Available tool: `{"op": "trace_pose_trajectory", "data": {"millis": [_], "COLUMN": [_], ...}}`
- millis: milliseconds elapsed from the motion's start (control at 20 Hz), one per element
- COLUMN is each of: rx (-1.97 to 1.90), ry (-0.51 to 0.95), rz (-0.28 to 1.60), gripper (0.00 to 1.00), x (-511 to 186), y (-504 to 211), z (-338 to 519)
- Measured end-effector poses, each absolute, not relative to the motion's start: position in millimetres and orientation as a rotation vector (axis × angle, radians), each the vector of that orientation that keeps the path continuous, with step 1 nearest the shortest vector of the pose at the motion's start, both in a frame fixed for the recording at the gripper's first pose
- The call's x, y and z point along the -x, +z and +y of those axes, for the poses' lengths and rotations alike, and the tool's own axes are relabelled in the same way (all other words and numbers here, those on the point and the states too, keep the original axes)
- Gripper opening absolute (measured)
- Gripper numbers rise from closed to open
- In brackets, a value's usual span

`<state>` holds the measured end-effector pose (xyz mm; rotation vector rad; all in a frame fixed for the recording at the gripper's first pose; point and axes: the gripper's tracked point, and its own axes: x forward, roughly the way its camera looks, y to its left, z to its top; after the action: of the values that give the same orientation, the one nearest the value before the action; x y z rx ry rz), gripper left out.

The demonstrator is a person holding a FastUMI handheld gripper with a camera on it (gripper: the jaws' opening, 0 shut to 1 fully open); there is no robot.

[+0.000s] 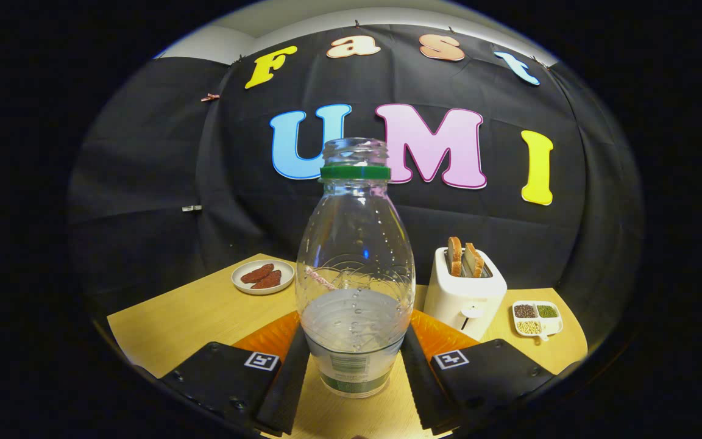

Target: Take the bottle from table, then pour the juice into the cup, finally place the bottle on the coaster

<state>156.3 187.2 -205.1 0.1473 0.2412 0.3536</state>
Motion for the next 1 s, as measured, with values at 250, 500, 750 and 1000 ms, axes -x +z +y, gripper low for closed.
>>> {"op": "trace_pose_trajectory", "data": {"millis": [250, 500, 750, 1000], "rx": [-0.164, -0.158, -0.151, -0.146], "ry": [0.336, 0.328, 0.331, 0.326], "rz": [0.245, 0.238, 0.253, 0.271], "gripper": [0.77, 0.78, 0.78, 0.79], "x": [-180, -188, -190, -191], "y": [-250, -275, -287, -297], "z": [199, 204, 208, 208]}}
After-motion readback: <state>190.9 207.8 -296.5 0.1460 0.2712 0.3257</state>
